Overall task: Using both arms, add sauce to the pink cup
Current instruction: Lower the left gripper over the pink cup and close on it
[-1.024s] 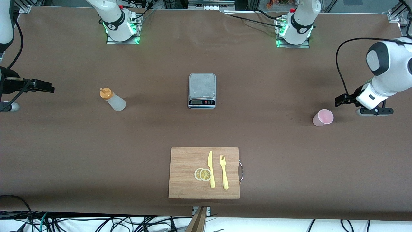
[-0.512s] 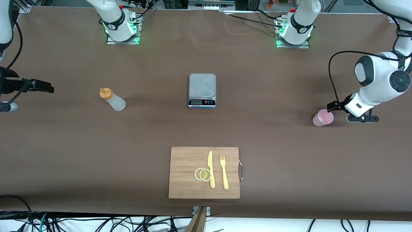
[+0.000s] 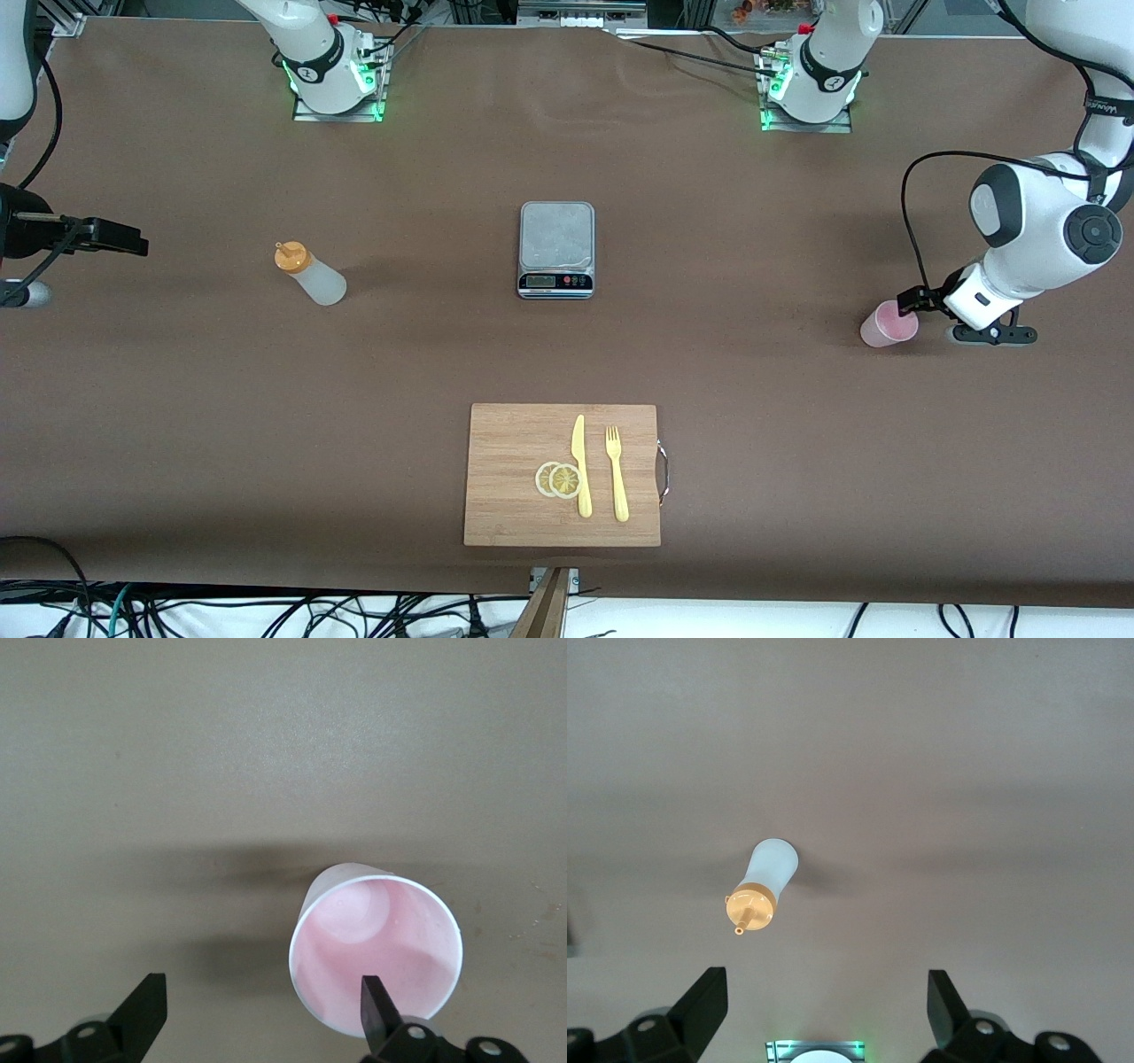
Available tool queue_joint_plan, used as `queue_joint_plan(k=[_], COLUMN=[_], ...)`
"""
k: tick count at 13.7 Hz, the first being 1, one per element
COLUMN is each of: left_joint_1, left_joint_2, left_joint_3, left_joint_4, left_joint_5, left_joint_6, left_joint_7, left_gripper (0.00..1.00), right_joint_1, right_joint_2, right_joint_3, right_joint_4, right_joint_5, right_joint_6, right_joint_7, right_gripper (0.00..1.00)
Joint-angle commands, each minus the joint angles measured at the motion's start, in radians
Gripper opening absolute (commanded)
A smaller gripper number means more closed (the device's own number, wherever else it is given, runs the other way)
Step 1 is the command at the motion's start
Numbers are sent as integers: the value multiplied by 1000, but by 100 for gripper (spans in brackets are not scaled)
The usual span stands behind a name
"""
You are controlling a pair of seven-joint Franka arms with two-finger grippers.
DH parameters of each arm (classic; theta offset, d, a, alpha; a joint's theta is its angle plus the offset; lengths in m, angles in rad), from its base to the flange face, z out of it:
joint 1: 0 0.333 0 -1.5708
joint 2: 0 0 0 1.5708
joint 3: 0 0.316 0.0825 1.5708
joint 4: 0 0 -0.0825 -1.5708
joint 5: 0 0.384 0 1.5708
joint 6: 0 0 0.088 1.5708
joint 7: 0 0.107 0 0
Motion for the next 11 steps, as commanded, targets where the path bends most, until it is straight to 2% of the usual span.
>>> queue_joint_plan(k=[1,4,7,10,11], left_joint_1=[-1,-6,-20,-26,-33], left_joint_2=[27,43,55,58,57], left_joint_3=[1,1,1,1,-1], left_joint_4=[24,30,30,31,31], left_joint_5=[11,11,4,4,4], left_joint_6=[13,13,22,27,22], left_joint_7=[15,15,11,2,1], left_gripper=[85,62,46,9,0], right_joint_1=[-7,-7,-7,-7,-7], right_joint_2=[-2,-1,2,2,2], right_joint_3=[5,6,6,6,5], right_joint_4=[14,14,14,14,14], right_joint_5=[-1,-1,-1,1,1], right_joint_6=[-8,-7,-7,-7,-7], right_joint_7=[5,5,5,5,5], right_gripper=[100,100,100,100,100])
